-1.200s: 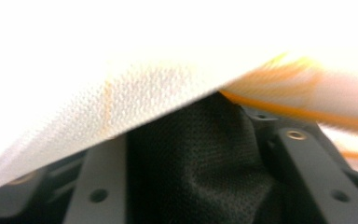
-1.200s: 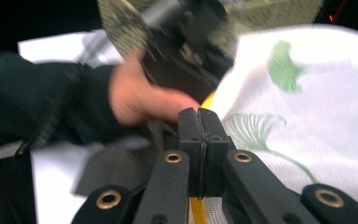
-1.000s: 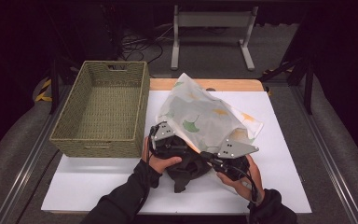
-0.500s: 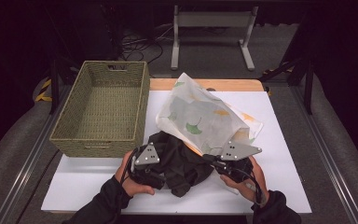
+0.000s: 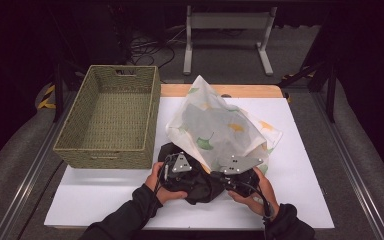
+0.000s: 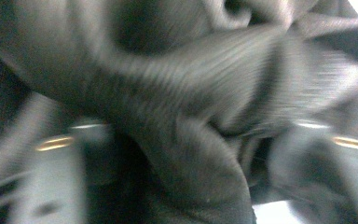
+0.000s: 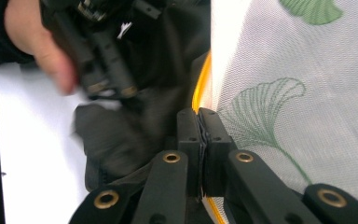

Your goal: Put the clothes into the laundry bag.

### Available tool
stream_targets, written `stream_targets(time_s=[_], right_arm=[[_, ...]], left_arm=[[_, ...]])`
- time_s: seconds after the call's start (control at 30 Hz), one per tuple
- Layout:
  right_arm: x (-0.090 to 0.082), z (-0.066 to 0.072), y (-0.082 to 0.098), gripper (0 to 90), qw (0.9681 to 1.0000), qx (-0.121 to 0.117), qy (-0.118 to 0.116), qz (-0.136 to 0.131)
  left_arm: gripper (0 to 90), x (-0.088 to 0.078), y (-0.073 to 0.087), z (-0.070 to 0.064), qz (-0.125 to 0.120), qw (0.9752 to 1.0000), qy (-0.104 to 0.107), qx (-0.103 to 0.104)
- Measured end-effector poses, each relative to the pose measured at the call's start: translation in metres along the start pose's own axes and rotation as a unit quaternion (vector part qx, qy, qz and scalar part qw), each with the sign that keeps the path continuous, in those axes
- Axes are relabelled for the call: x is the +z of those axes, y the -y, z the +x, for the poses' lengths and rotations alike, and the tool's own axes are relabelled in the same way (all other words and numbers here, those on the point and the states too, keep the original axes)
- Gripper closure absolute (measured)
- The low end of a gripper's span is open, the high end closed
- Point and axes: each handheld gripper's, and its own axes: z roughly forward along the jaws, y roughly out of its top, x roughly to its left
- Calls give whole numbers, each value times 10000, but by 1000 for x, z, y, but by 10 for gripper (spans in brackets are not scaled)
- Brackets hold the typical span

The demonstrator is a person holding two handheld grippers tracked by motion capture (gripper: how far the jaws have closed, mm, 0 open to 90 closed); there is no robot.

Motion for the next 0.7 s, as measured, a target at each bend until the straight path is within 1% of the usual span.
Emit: stream_targets(time_s=[0.03, 0.07, 0.1, 0.13, 0.17, 0.2, 0.23, 0.27, 0.3, 0.33, 0.37, 0.4, 0.47, 0.5, 0.57, 0.6, 0.63, 0.67, 0.7], right_arm=[[3, 0, 0, 888, 10000, 27, -44, 27], [5, 1, 0, 888, 9999, 36, -85, 41], [7, 2, 0, 889, 9999, 30, -93, 55], [9, 3, -1, 890, 9999, 1, -119, 68], [11, 5, -3, 891, 9998, 9, -164, 57], [12, 6, -4, 891, 9998, 4, -182, 37], [11, 8, -8, 892, 9998, -34, -199, -1], [10, 10, -10, 893, 9997, -65, -213, -47], [5, 12, -16, 894, 9996, -103, -213, -173], [0, 13, -22, 894, 9992, -120, -224, -314], [0, 13, -22, 894, 9992, -120, -224, -314], [-8, 15, -29, 895, 9984, -134, -257, -488], [-19, 20, -40, 895, 9968, -197, -251, -733], [-25, 24, -45, 895, 9957, -234, -263, -855], [-35, 31, -53, 895, 9937, -346, -243, -1035], [-40, 34, -57, 895, 9925, -381, -248, -1133], [-45, 36, -60, 896, 9916, -421, -266, -1195], [-48, 38, -62, 896, 9911, -479, -261, -1216], [-50, 39, -62, 896, 9911, -494, -258, -1207]], left_arm=[[620, 1, -1, 2, -16, 10000, 1, -2], [662, 2, -2, 4, -59, 10000, 20, -37], [695, 3, -3, 6, -124, 9998, 60, -130], [731, 3, -3, 6, -124, 9998, 60, -130], [752, 1, -5, 7, -303, 9993, 184, -153], [763, -5, -8, 7, -394, 9991, 140, -51], [769, -9, -10, 5, -522, 9986, 98, -49], [773, -19, -14, 3, -704, 9974, 122, -46], [779, -26, -17, 2, -838, 9964, 122, -27], [782, -36, -21, 0, -967, 9953, 70, 50], [784, -36, -21, 0, -967, 9953, 70, 50], [784, -44, -23, -2, -1084, 9941, 82, 55], [787, -59, -30, -6, -1309, 9913, 52, 94], [787, -67, -34, -9, -1416, 9898, 71, 138], [792, -80, -42, -15, -1647, 9860, 93, 226], [795, -84, -46, -18, -1719, 9847, 129, 242], [795, -83, -49, -21, -1782, 9835, 168, 268], [795, -79, -49, -21, -1757, 9838, 211, 300], [795, -73, -49, -21, -1717, 9846, 233, 241]])
